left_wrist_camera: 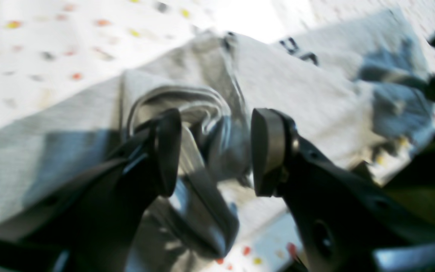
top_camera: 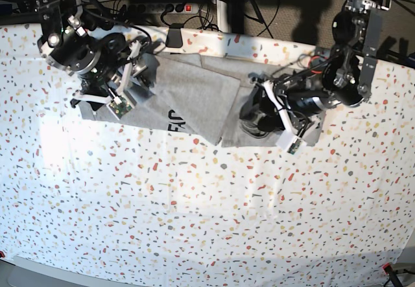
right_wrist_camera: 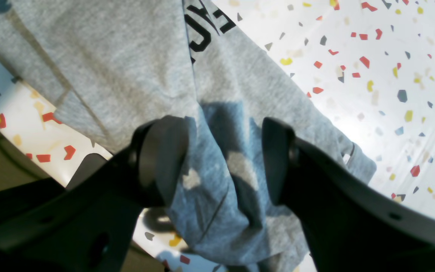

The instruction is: Fold the T-shirt properly

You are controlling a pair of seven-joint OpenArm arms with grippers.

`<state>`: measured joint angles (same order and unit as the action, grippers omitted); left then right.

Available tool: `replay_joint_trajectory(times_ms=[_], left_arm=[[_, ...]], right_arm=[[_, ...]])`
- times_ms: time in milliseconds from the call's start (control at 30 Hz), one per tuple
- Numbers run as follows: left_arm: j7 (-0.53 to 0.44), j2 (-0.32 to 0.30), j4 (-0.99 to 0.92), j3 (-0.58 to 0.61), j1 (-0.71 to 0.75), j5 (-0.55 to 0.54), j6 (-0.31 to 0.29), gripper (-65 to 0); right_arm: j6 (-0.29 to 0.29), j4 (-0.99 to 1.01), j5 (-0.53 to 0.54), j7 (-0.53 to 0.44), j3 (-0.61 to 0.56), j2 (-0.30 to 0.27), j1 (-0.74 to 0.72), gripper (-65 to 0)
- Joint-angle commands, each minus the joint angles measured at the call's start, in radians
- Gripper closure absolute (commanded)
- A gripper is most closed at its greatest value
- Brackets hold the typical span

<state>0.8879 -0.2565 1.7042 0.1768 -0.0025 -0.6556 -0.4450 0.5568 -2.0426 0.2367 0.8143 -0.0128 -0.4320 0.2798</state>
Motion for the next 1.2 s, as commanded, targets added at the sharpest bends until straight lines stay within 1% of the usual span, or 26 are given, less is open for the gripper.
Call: replay_joint_trajectory(times_ms=[0, 100, 167, 233, 333, 467, 533, 567, 633, 667, 733, 867, 967, 1033, 1167], left_arm=[[0.000, -0.005, 0.018, -0.005, -0.023, -0.059, -0.027, -29.5], [0.024, -0.005, 0.018, -0.005, -0.031, -0.142, -0.053, -29.5], [0.021, -0.005, 0.018, -0.005, -0.031, -0.150, -0.061, -29.5], [-0.005, -0.005, 0.018, -0.010, -0.031, -0.142, -0.061, -29.5], [-0.053, -0.005, 0.018, -0.036, -0.031, -0.071, -0.061, -29.5], [-0.055, -0.005, 0.018, -0.078, -0.031, 0.050, -0.048, -29.4], [-0.067, -0.008, 0.018, -0.083, -0.031, 0.121, -0.029, -29.5], [-0.080, -0.010, 0.018, -0.084, -0.030, 0.158, -0.020, -29.5], [-0.106, -0.016, 0.018, -0.085, -0.029, 0.227, 0.008, -29.5], [-0.118, -0.019, 0.018, -0.085, -0.028, 0.249, 0.019, -29.5], [-0.133, -0.030, 0.018, -0.085, -0.028, 0.255, 0.034, -29.5], [-0.147, -0.043, 0.018, -0.085, -0.028, 0.255, 0.034, -29.5], [-0.148, -0.043, 0.018, -0.085, -0.028, 0.255, 0.034, -29.4], [-0.148, -0.043, 0.018, -0.085, -0.028, 0.254, 0.035, -29.4], [-0.148, -0.043, 0.018, -0.085, -0.028, 0.252, 0.035, -29.5]], right_arm=[[-0.008, -0.016, 0.002, -0.016, 0.007, -0.008, -0.011, -34.7], [-0.008, -0.016, 0.002, -0.015, 0.007, -0.008, -0.014, -34.7], [-0.008, -0.016, 0.002, -0.015, 0.007, -0.009, -0.014, -34.7], [-0.008, -0.016, 0.002, -0.014, 0.007, -0.009, -0.014, -34.7], [-0.010, -0.016, 0.002, -0.012, 0.007, -0.009, -0.014, -34.7], [-0.058, -0.016, 0.002, 0.008, 0.008, -0.009, -0.014, -34.7], [-0.061, -0.016, 0.002, 0.035, 0.018, -0.008, -0.013, -34.7], [-0.079, -0.015, 0.002, 0.055, 0.028, -0.008, -0.014, -34.7], [-0.174, -0.004, 0.010, 0.089, 0.062, -0.008, -0.013, -34.7], [-0.202, 0.007, 0.026, 0.106, 0.087, -0.008, -0.014, -34.7], [-0.202, 0.042, 0.102, 0.129, 0.151, -0.008, -0.014, -34.7], [-0.184, 0.147, 0.286, 0.148, 0.293, -0.010, -0.014, -34.7], [-0.108, 0.220, 0.404, 0.185, 0.377, -0.011, -0.028, -34.7], [-0.061, 0.274, 0.439, 0.223, 0.410, -0.011, -0.055, -34.7], [0.029, 0.414, 0.449, 0.288, 0.423, -0.011, -0.134, -34.7]])
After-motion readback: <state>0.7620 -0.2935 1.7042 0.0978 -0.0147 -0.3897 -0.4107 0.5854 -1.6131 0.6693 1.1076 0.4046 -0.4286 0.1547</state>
